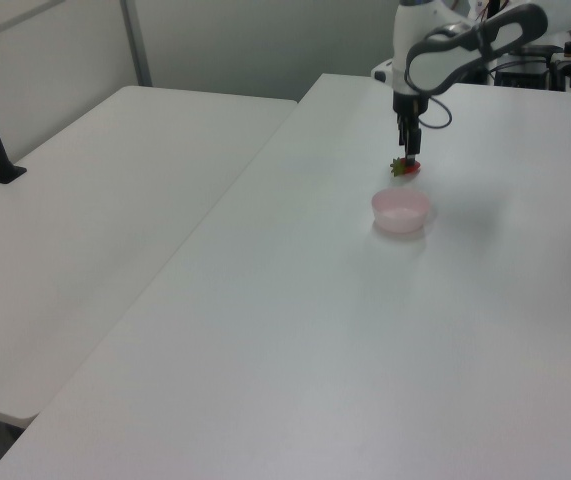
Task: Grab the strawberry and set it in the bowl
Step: 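Lower the open gripper onto the red strawberry beside the bowl, then lift the strawberry and carry it over the pink bowl, then release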
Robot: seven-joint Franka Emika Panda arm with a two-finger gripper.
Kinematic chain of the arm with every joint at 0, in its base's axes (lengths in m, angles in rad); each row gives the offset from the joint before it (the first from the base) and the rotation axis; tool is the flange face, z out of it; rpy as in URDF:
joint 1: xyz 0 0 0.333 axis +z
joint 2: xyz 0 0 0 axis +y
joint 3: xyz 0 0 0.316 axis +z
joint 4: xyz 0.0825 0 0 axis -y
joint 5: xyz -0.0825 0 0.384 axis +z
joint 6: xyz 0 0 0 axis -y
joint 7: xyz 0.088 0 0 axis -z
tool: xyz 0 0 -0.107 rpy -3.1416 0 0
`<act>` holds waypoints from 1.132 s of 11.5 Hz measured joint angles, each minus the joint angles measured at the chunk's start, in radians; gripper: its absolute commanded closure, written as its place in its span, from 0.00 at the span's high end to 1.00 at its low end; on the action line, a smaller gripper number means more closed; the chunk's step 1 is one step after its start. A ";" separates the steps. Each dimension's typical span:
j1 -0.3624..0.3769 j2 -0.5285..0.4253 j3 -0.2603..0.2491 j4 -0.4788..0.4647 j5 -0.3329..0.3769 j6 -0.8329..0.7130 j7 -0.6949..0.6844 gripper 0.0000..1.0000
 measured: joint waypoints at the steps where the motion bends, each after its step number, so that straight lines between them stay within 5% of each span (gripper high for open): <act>1: 0.004 0.022 0.000 0.001 -0.004 0.020 0.000 0.53; 3: 0.006 0.038 0.000 0.003 -0.005 0.021 0.000 0.36; 7: 0.007 0.010 0.011 0.025 -0.017 -0.047 0.020 0.37; 13: 0.039 -0.108 0.176 0.029 -0.016 -0.209 0.403 0.38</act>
